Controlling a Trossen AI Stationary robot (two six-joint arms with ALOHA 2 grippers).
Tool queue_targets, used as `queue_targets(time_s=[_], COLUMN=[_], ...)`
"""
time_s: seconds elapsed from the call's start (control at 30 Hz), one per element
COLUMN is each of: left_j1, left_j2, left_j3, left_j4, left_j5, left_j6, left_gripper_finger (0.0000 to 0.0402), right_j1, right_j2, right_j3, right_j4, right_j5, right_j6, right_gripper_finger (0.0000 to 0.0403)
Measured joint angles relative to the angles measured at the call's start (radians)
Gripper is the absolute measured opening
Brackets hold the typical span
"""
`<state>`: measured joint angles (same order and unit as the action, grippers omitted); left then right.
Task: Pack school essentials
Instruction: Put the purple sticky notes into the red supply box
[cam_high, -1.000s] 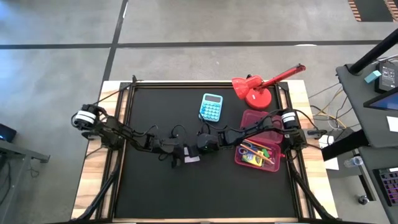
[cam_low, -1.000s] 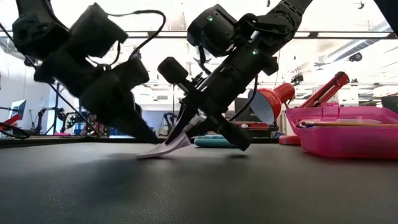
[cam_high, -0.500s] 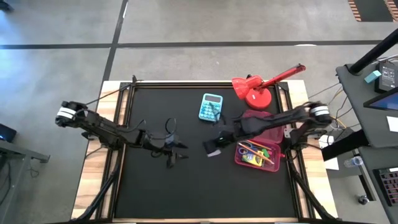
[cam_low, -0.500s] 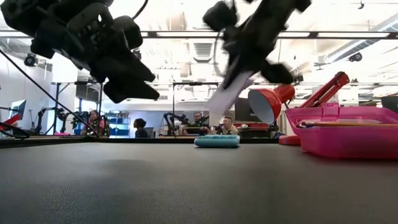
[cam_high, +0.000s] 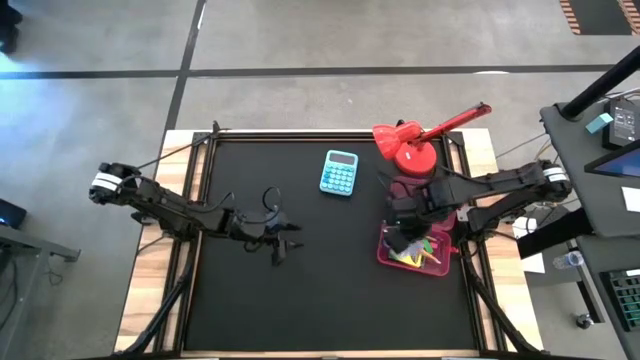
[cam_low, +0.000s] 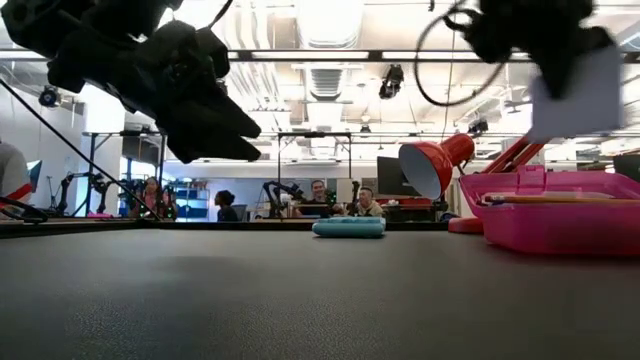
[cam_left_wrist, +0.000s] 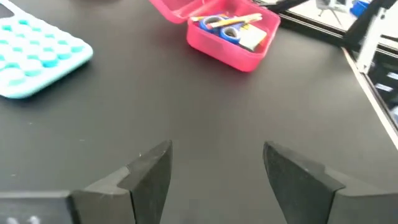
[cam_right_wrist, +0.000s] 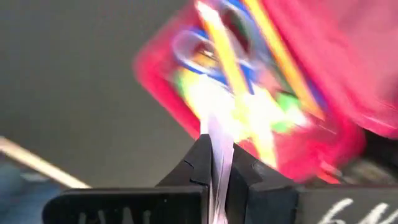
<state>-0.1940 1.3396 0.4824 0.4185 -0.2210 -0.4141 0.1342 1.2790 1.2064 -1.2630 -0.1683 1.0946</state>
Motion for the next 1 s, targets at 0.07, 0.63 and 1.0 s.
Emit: queue_targets(time_s=[0.07, 0.63, 1.0], left_j1=[0.0, 0.0, 0.0], left_j2=[0.0, 0.001, 0.001], left_j3=[0.0, 0.002, 0.008], left_j4=[0.009, 0.178, 0.192], left_j5=[-0.023, -0.114, -0.137], left_j6=[0.0, -0.079, -0.157], left_gripper_finger=[0.0235, 0.0235, 0.0235], right_j1=[0.005, 0.005, 0.005], right_j2=[0.009, -0.001, -0.003], right_j3=[-0.003, -0.245, -0.361], right_j4=[-0.107, 0.037, 0.075], right_j5=[-0.007, -0.232, -0.214], right_j6=[-0.027, -0.398, -0.425], right_gripper_finger=[0.0009, 0.0009, 0.0029])
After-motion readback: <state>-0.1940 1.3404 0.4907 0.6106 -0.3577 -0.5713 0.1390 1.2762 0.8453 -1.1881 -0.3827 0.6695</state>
